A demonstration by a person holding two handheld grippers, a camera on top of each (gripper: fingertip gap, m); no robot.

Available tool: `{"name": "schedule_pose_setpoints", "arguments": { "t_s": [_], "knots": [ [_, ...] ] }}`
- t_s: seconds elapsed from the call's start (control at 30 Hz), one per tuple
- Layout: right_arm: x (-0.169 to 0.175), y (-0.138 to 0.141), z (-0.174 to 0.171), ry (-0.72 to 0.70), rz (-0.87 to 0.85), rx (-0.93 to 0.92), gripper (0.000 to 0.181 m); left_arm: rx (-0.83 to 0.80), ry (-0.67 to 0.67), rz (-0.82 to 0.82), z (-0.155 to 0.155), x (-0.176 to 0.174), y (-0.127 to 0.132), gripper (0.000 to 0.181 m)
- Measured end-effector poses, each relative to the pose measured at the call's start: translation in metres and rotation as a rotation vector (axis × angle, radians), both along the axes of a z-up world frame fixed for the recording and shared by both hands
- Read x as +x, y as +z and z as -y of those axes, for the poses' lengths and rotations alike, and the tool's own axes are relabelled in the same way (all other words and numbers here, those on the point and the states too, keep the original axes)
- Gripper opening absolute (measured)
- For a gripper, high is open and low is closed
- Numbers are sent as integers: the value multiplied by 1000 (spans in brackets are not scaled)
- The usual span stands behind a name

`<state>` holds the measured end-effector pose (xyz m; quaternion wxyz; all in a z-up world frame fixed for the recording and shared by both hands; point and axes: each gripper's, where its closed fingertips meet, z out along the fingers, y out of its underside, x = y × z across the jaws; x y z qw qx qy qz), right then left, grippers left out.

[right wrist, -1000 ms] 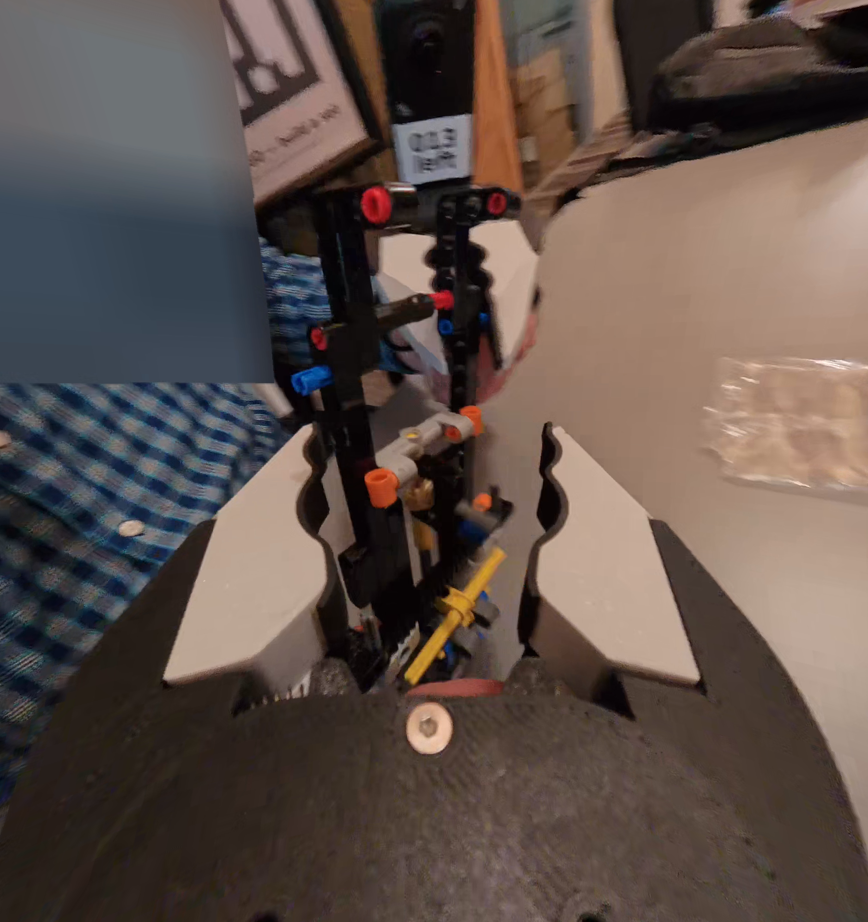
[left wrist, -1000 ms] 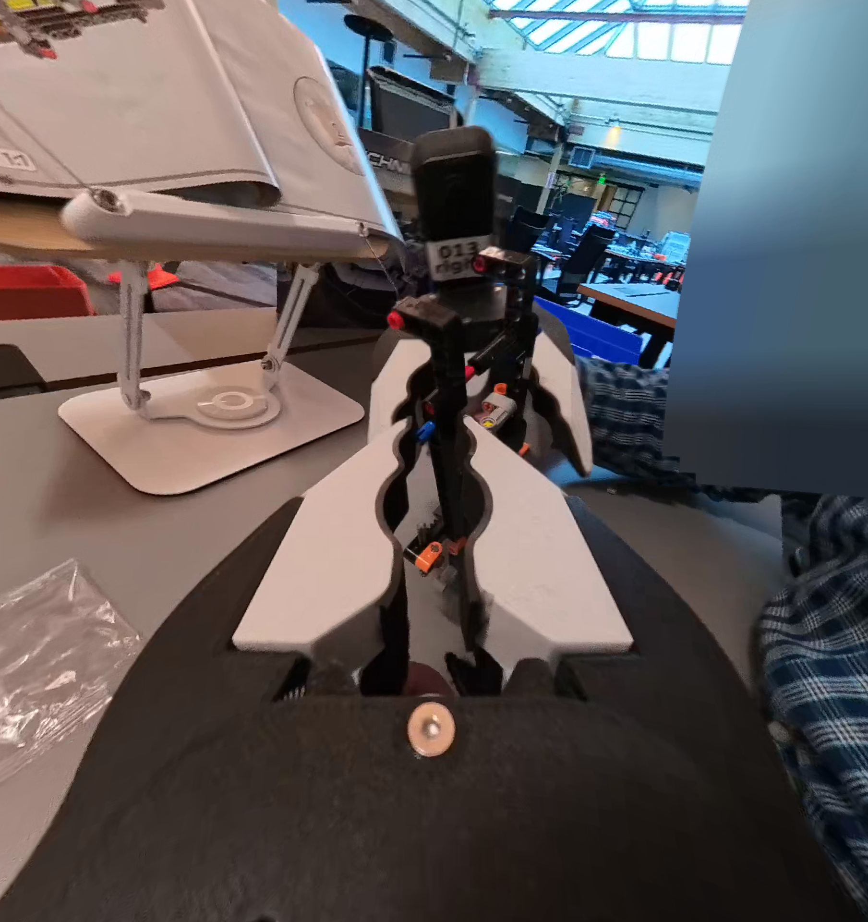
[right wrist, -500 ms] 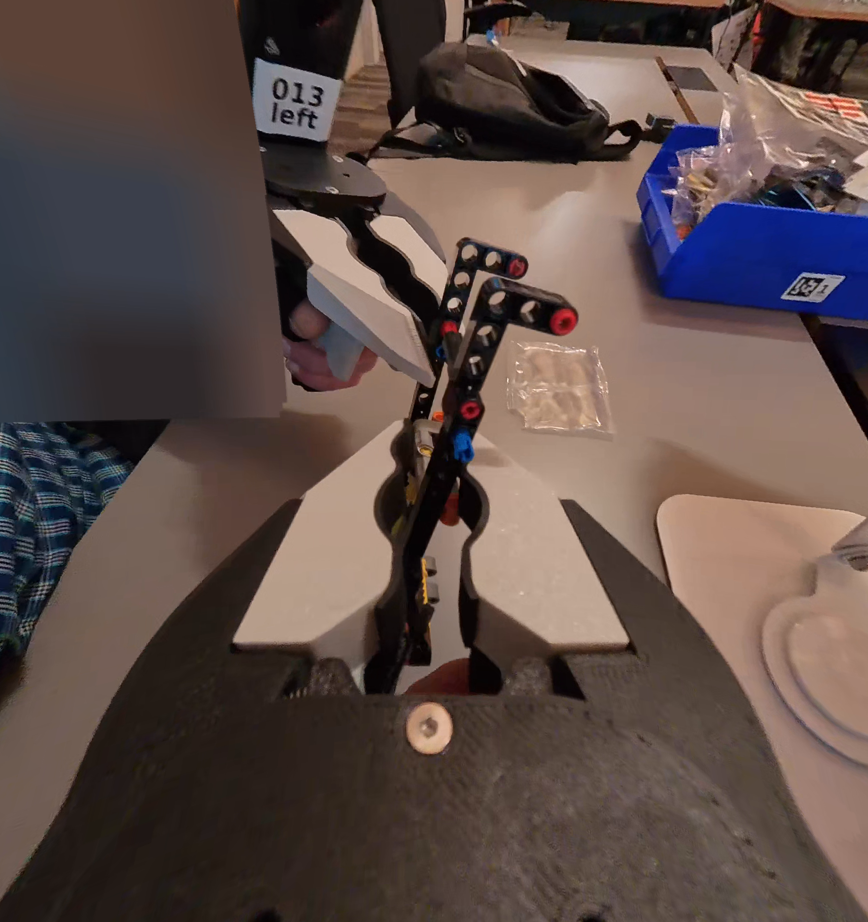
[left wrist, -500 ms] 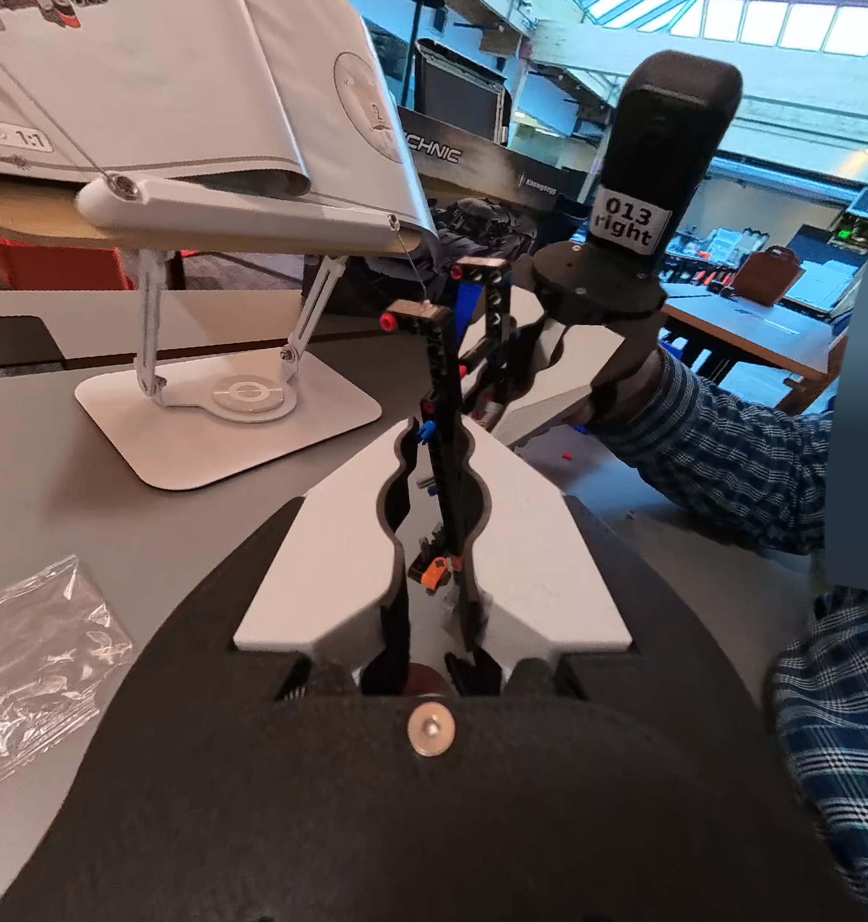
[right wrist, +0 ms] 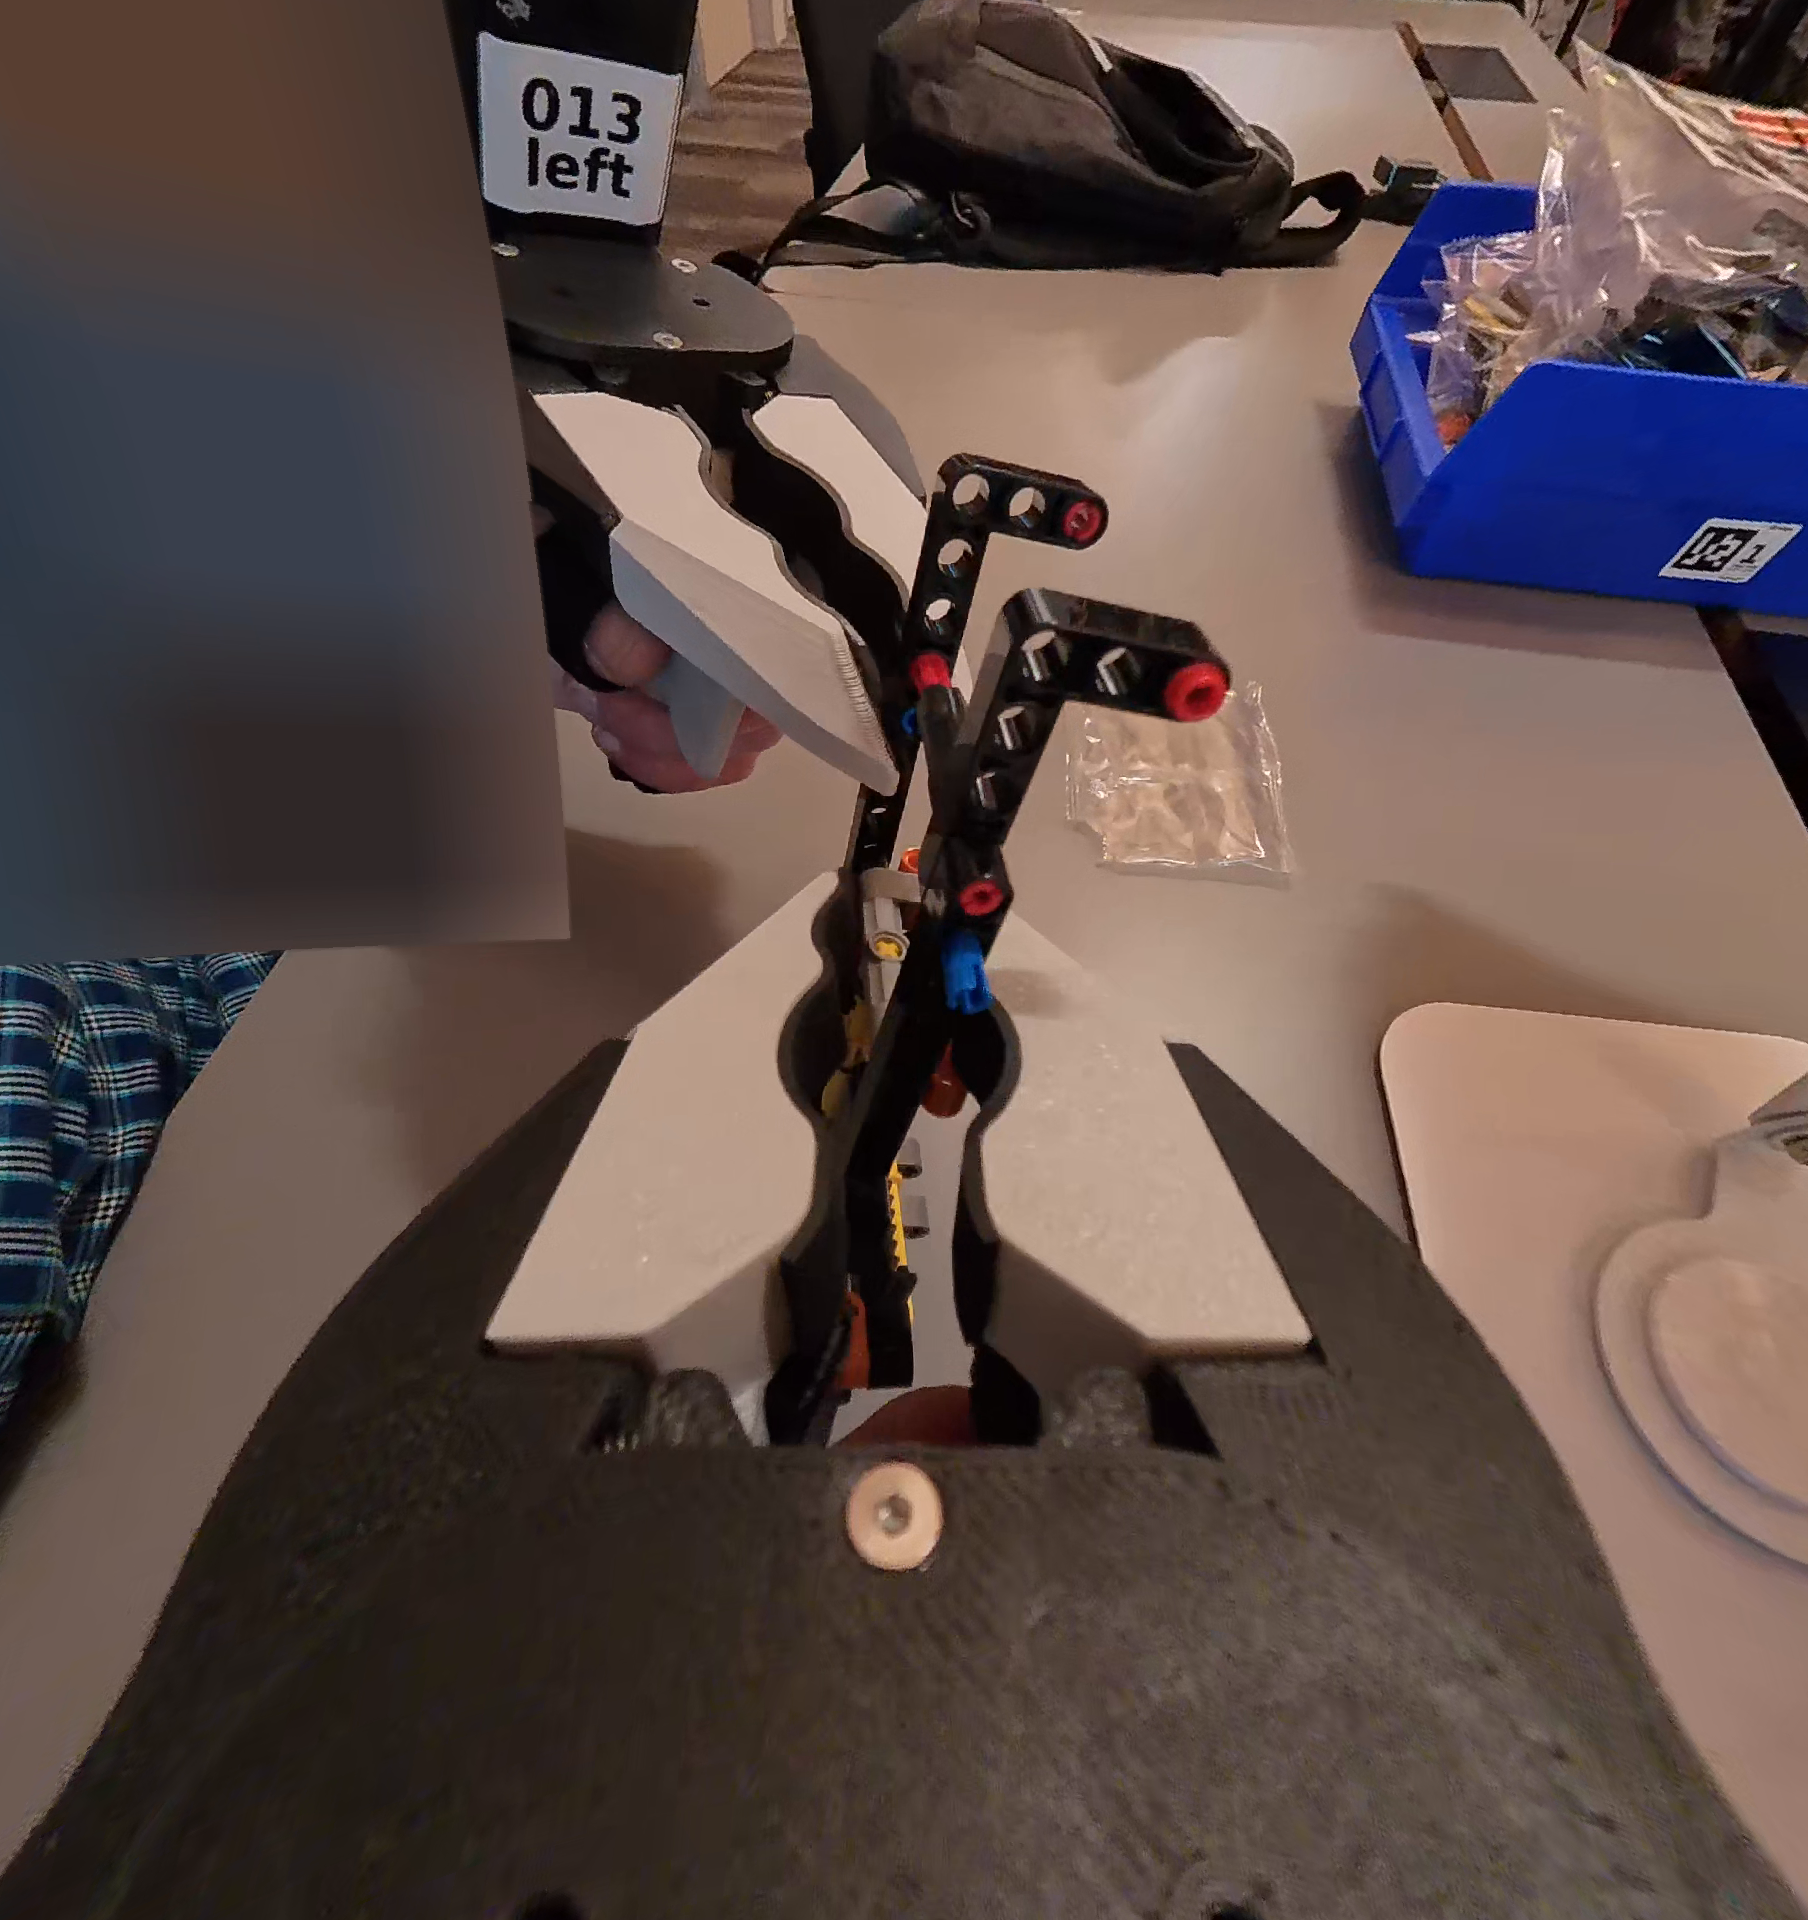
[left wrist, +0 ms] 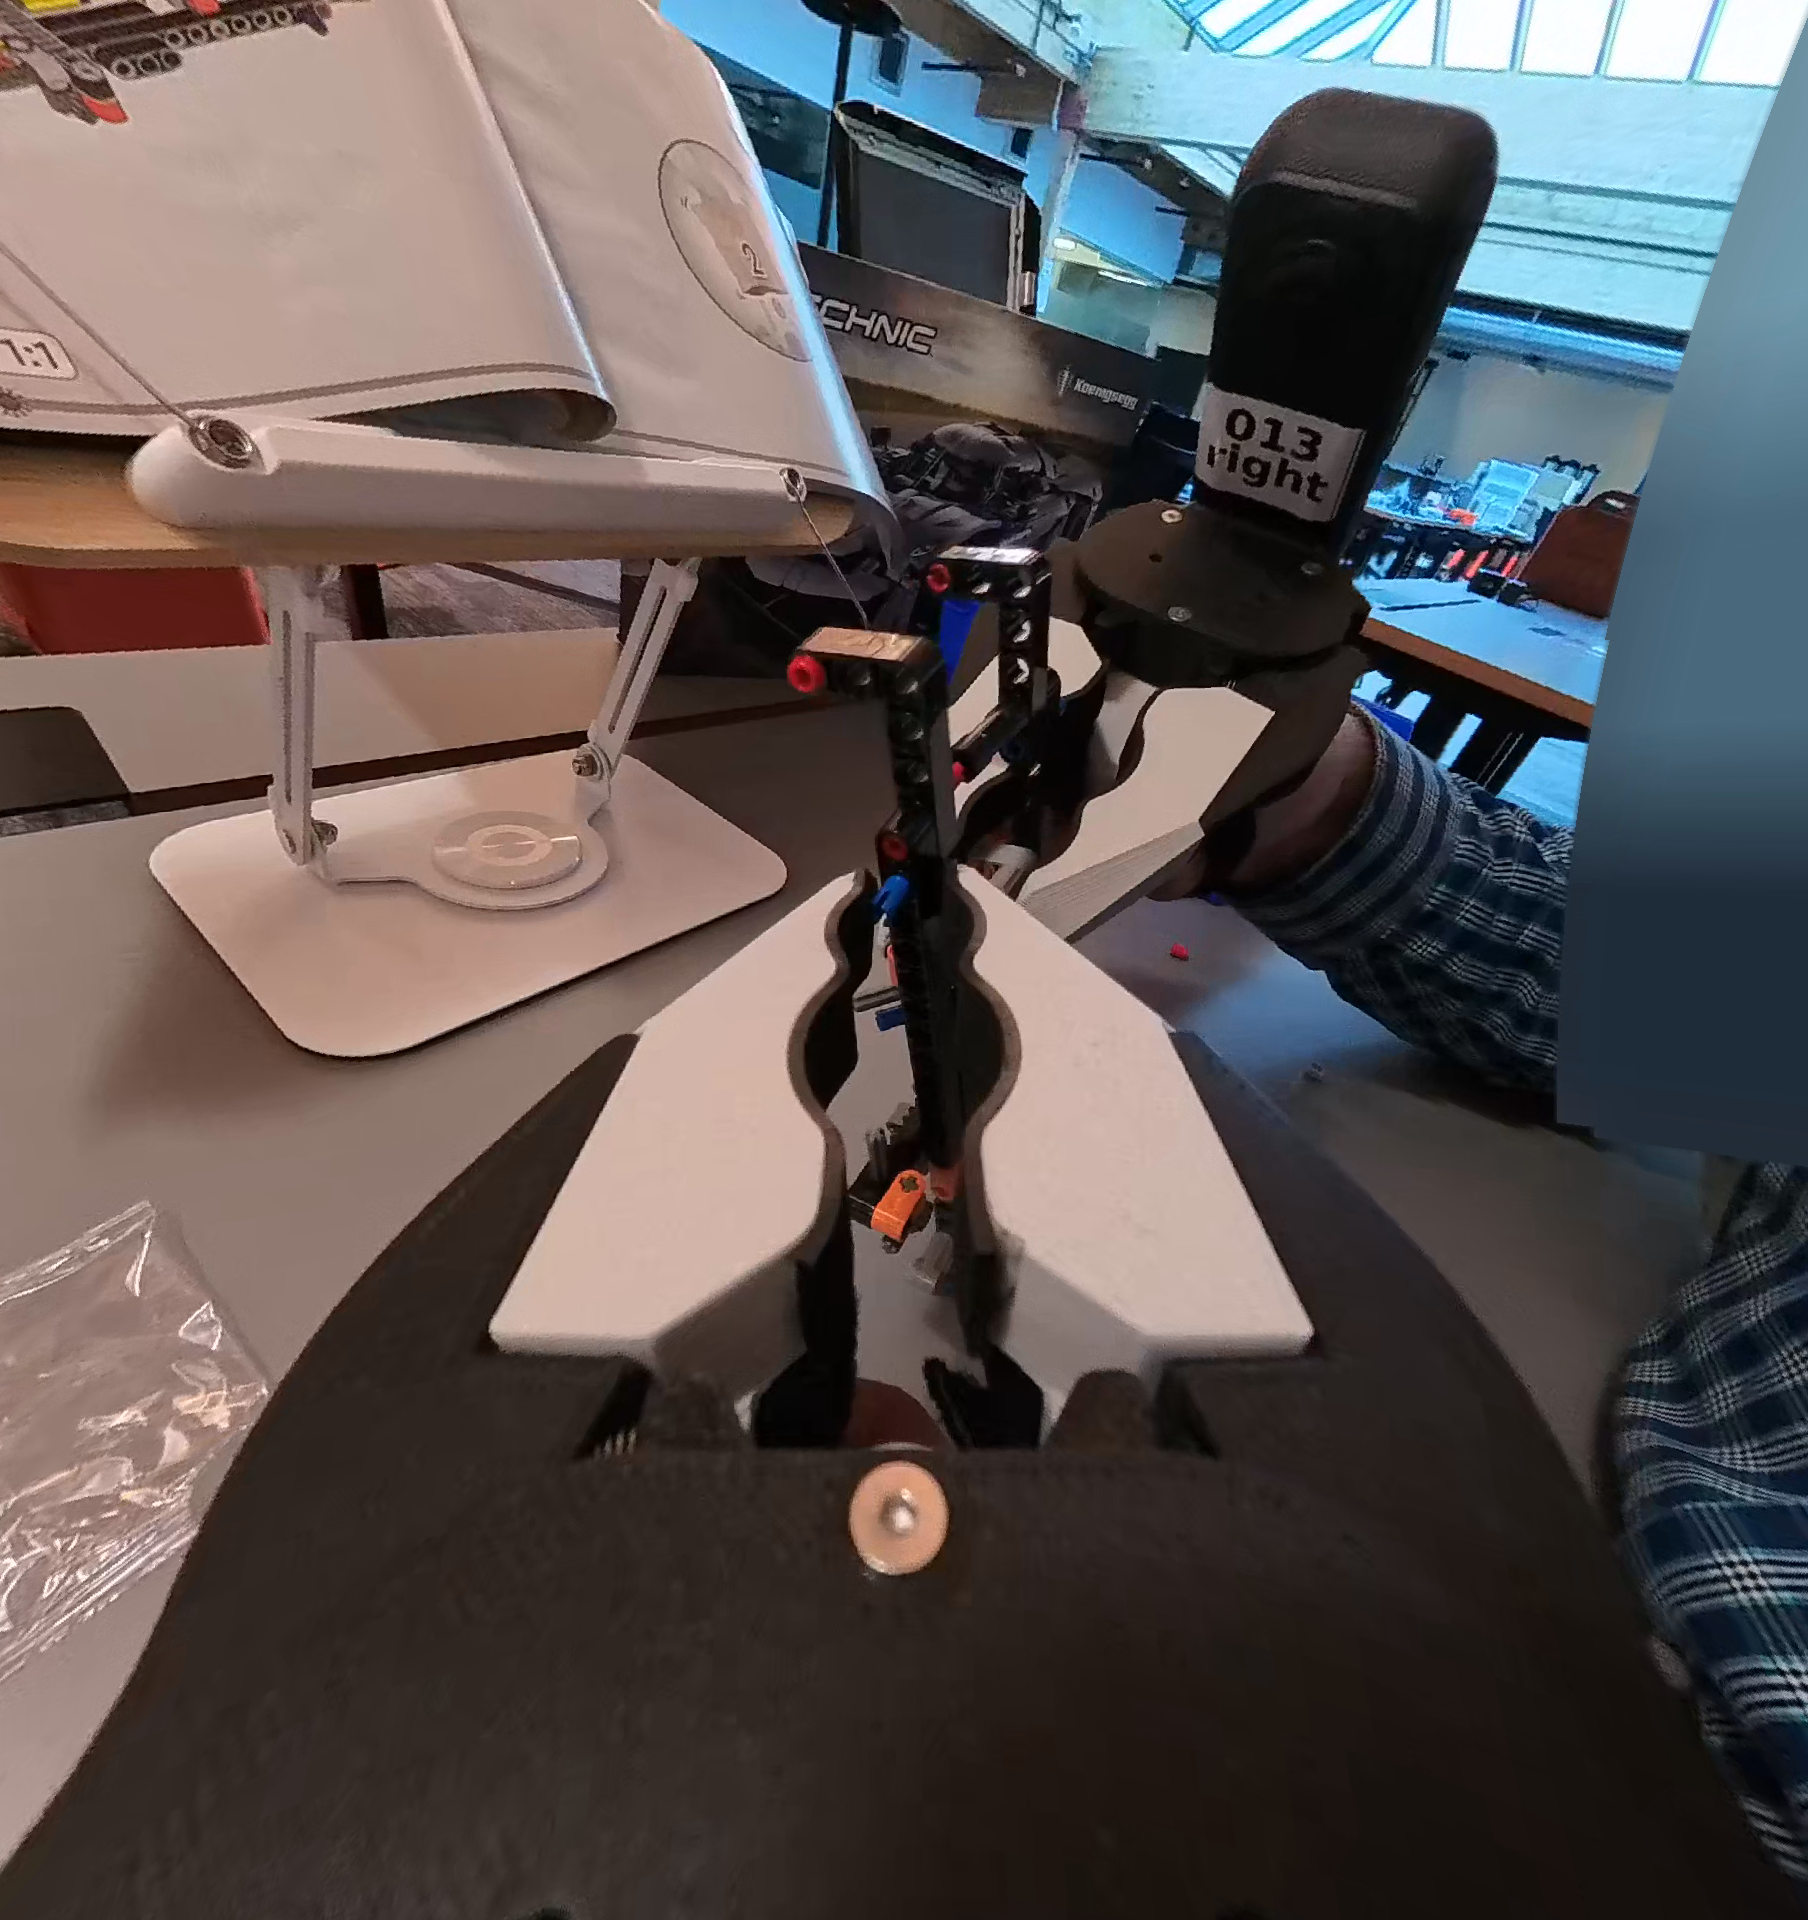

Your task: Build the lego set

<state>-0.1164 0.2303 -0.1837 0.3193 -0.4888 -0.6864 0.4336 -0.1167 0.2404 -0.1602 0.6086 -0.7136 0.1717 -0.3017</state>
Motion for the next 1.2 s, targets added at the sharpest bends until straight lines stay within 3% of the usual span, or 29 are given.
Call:
{"name": "schedule_pose_setpoints", "arguments": {
  "t_s": [0.3, 0.7, 0.87, 0.97, 1.2],
  "knots": [
    [2, -3, 1, 8, 29, 18, 12, -11, -17, -18, 0, 2, 0, 7],
    [0, -3, 4, 25, 36, 0, 12, -21, -22, 105, 2, 2, 0, 6],
    [1, -3, 3, 25, 19, -25, 11, -49, -24, 61, 13, -7, -18, 21],
    [0, -3, 7, 44, 17, -26, 12, -67, -28, 23, 20, -6, -33, 18],
    [1, -3, 9, 54, 23, -17, 11, -4, -84, -11, 21, 6, -28, 4]
  ]
}}
